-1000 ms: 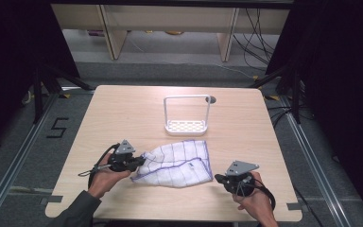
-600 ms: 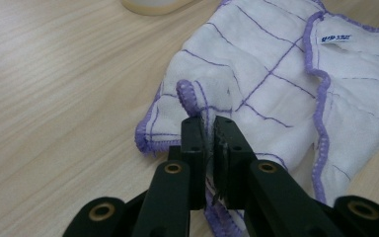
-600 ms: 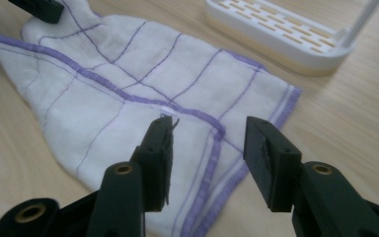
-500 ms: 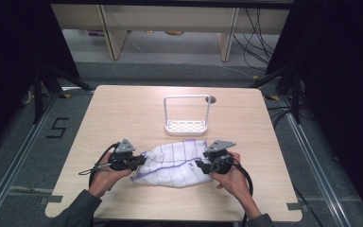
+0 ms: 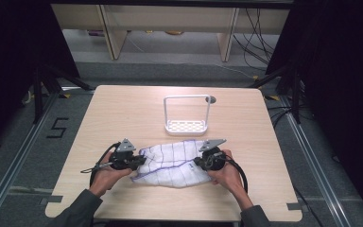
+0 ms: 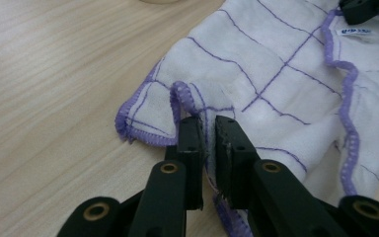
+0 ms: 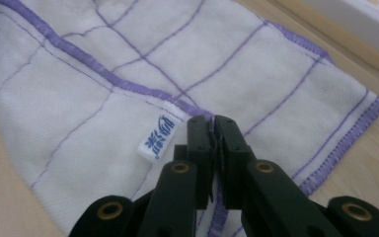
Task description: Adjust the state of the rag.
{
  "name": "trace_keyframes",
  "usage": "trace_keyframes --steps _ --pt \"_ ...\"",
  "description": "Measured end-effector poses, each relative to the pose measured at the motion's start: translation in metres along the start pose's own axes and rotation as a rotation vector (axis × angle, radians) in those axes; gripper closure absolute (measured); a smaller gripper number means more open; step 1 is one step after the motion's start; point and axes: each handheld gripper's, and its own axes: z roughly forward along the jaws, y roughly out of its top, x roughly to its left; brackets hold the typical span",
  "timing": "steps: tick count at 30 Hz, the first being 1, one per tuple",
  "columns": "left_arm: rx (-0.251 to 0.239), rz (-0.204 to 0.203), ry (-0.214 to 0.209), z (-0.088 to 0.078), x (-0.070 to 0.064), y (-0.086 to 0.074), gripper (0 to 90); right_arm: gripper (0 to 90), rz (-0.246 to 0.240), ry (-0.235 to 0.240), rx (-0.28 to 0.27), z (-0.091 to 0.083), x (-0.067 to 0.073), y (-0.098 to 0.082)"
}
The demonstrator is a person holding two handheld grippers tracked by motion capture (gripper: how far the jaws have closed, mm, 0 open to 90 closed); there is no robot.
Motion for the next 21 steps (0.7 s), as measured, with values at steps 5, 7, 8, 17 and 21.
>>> trace_keyframes --steps 5,7,8,17,21 --pt "0.003 -0.004 0.009 0.002 0.003 -0.001 80.1 87.0 -0.030 0.012 -0.069 -0.036 0.018 0.004" --pt "0.006 0.000 0.012 0.003 0.003 -0.001 79.8 87.1 -0.052 0.023 -0.106 -0.050 0.026 0.000" --pt "0.014 0.002 0.009 0.003 0.003 -0.001 79.6 87.1 -0.058 0.036 -0.115 -0.057 0.031 -0.003" --pt "0.015 -0.003 0.018 0.004 0.004 -0.001 78.6 87.2 -0.084 0.082 -0.151 -0.094 0.076 -0.050" --pt "0.026 -0.013 0.013 0.006 0.003 -0.002 78.0 87.1 -0.108 0.081 -0.072 -0.090 0.090 -0.068"
